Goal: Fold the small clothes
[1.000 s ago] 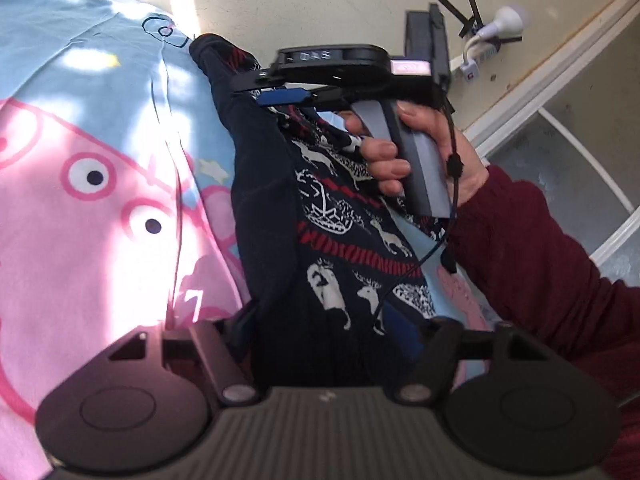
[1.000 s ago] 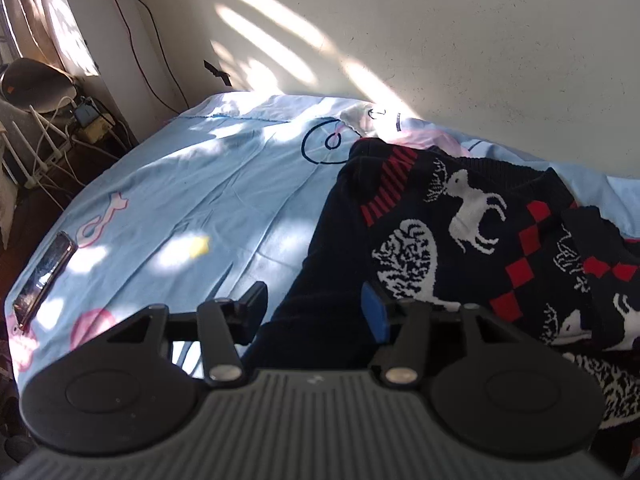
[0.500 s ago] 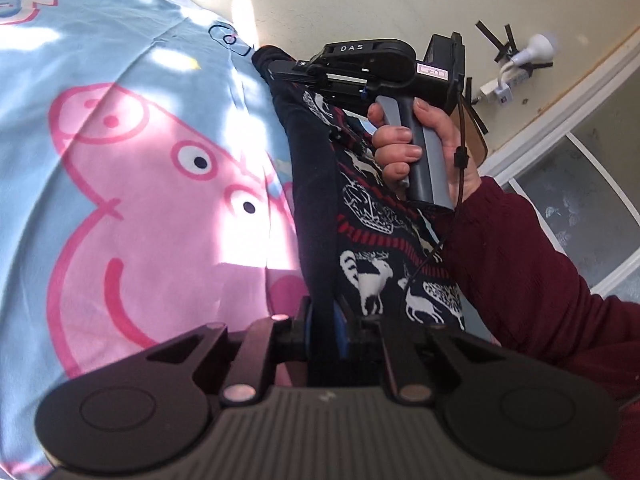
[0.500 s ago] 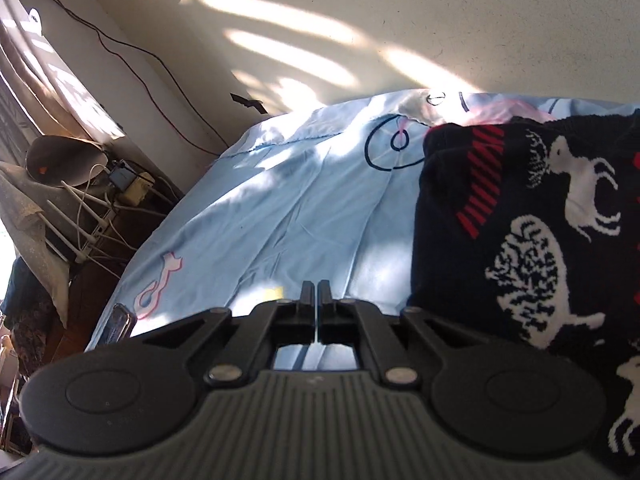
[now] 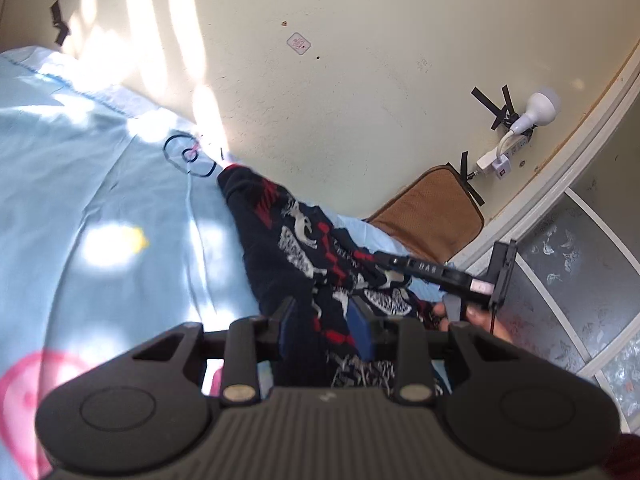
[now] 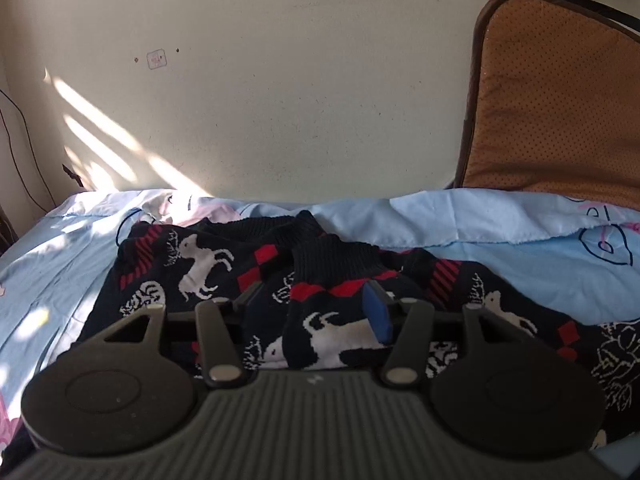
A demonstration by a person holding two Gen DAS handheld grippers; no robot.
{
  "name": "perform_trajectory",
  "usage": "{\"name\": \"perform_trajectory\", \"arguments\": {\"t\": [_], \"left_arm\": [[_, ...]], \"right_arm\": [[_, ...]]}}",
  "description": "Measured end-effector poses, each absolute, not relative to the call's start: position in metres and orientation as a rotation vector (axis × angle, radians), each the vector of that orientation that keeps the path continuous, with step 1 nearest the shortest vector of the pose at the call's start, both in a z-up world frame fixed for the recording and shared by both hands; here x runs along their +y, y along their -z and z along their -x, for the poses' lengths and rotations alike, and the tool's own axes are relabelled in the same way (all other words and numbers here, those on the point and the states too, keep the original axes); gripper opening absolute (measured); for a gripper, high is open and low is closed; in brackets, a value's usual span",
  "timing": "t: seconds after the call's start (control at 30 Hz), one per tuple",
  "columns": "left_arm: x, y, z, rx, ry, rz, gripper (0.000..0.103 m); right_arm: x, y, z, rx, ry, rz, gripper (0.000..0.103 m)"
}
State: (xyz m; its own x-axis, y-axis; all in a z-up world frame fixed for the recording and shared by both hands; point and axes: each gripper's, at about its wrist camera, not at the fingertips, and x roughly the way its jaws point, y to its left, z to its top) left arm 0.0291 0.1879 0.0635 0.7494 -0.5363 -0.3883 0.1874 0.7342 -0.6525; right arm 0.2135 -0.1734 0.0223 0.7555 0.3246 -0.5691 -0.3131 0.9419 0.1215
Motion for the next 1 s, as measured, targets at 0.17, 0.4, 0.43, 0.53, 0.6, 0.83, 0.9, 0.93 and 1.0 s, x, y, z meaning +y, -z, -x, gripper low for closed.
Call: {"name": "perform_trajectory", "arguments": {"t": [0.17,0.4,0.43,0.53,0.6,0.83,0.9,0.93,1.0], "left_arm": [[0.160,-0.064,-0.134,0.652,0.389,0.586,0.028],[0.145,-0.015,-0.225,0.740,0.272,0.628,0.028],[0.144,-0.008,-0.230,0.743,0.270,0.648,0.028],[0.142,0.005,-0.233,0.737,0.280,0.645,0.027],[0.147,-0.002,-0.232,0.728,0.295,0.627,0.032],[0.156,-0.002,-0.232,0.714,0.288,0.649,0.036],[0.156,-0.001,-0.232,0.710,0.292,0.646,0.036],[0.157,-0.001,-0.233,0.709,0.292,0.645,0.035],[0.159,0.001,-0.234,0.711,0.288,0.651,0.032]], "right_arm": [[-0.162,-0.003,-0.230,0.642,-0.286,0.053,0.017],[-0.295,-0.041,-0.155,0.330,-0.119,-0.497,0.016],[-0.313,-0.033,-0.143,0.346,-0.069,-0.525,0.026],[-0.349,-0.009,-0.123,0.448,0.073,-0.514,0.055],[-0.368,0.003,-0.114,0.482,0.169,-0.513,0.055],[-0.305,-0.013,-0.147,0.480,-0.060,-0.371,0.054],[-0.261,-0.016,-0.159,0.498,-0.136,-0.165,0.055],[-0.247,-0.014,-0.163,0.500,-0.140,-0.069,0.056],[-0.228,-0.005,-0.171,0.500,-0.106,0.116,0.057]]}}
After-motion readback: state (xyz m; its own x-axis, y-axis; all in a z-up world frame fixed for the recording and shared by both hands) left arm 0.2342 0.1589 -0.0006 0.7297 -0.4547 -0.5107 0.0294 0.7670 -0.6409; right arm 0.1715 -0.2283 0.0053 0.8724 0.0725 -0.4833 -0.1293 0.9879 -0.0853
